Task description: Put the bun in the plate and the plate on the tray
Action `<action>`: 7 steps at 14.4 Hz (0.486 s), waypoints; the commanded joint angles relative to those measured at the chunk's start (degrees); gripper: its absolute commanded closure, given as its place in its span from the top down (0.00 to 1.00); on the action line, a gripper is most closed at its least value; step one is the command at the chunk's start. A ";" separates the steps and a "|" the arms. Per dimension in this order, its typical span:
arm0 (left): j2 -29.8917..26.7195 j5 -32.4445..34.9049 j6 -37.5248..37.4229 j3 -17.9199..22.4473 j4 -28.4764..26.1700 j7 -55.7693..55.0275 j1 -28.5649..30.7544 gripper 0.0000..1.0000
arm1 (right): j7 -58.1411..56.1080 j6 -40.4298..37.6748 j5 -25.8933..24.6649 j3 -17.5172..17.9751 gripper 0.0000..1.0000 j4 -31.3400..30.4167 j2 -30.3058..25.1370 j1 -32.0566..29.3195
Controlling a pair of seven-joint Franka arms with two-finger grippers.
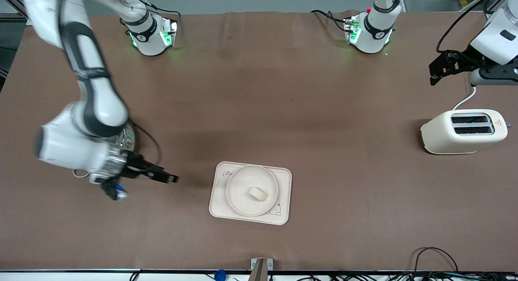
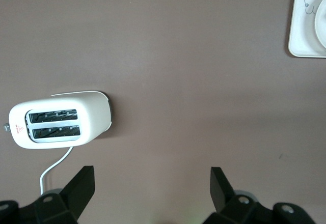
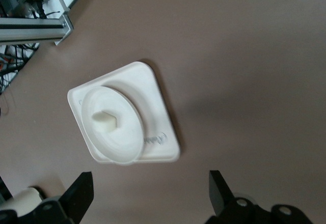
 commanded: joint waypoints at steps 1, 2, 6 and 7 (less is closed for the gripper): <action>0.22 0.14 -1.45 -0.26 1.36 0.75 -0.22 1.00 | -6.94 -10.59 -9.57 1.50 1.00 -2.90 -8.44 -6.81; 0.22 0.06 -1.36 -0.26 1.36 0.75 -0.31 1.00 | -7.84 -13.16 -13.10 1.42 1.00 -2.89 -11.34 -7.87; 0.40 0.14 -1.36 -0.17 1.63 1.45 -0.22 1.00 | -8.99 -21.61 -25.23 1.50 1.00 -4.12 -22.86 -8.06; 0.40 0.14 -1.36 -0.26 1.71 1.45 -0.22 1.00 | -8.90 -22.05 -28.39 1.59 1.00 -4.21 -24.53 -7.71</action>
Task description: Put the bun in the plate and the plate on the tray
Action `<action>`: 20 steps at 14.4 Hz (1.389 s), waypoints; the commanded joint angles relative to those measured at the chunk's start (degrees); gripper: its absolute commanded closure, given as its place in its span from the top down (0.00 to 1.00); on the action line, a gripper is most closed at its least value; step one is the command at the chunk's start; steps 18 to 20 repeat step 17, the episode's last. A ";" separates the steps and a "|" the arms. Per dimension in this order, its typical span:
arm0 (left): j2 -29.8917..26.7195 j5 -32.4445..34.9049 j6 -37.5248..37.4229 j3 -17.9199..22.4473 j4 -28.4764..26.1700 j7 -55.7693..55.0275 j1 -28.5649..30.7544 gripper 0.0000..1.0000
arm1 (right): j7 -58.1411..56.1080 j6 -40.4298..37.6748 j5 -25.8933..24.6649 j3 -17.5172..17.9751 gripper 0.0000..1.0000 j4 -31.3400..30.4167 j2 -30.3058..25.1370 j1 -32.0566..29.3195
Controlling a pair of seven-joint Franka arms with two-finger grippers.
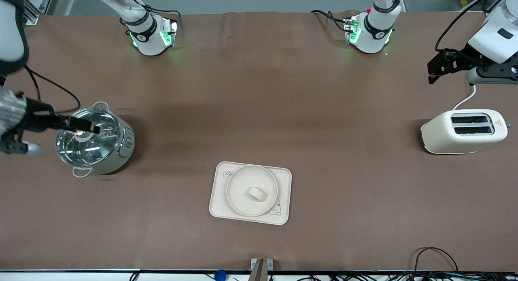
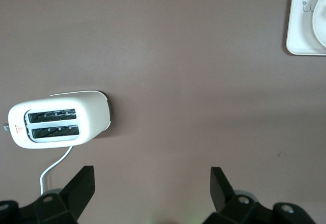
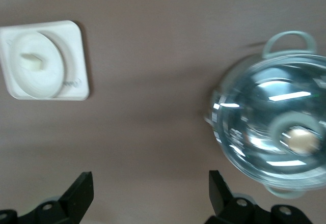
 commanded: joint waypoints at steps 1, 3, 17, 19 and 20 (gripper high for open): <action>0.36 0.15 -1.06 -0.04 1.46 1.44 0.05 1.00 | -0.31 -0.35 -7.12 0.84 1.00 -3.88 -6.68 0.27; 0.36 0.06 -1.15 -0.04 1.63 1.35 0.05 1.00 | -0.23 -1.40 -10.46 0.84 1.00 -3.88 -9.13 0.35; 0.54 -2.14 -2.47 -0.04 1.63 1.44 0.23 1.00 | 0.65 -7.12 -13.91 1.19 1.00 -3.44 -12.66 0.35; 0.54 -2.14 -2.47 -0.04 1.63 1.44 0.23 1.00 | 0.65 -7.12 -13.91 1.19 1.00 -3.44 -12.66 0.35; 0.54 -2.14 -2.47 -0.04 1.63 1.44 0.23 1.00 | 0.65 -7.12 -13.91 1.19 1.00 -3.44 -12.66 0.35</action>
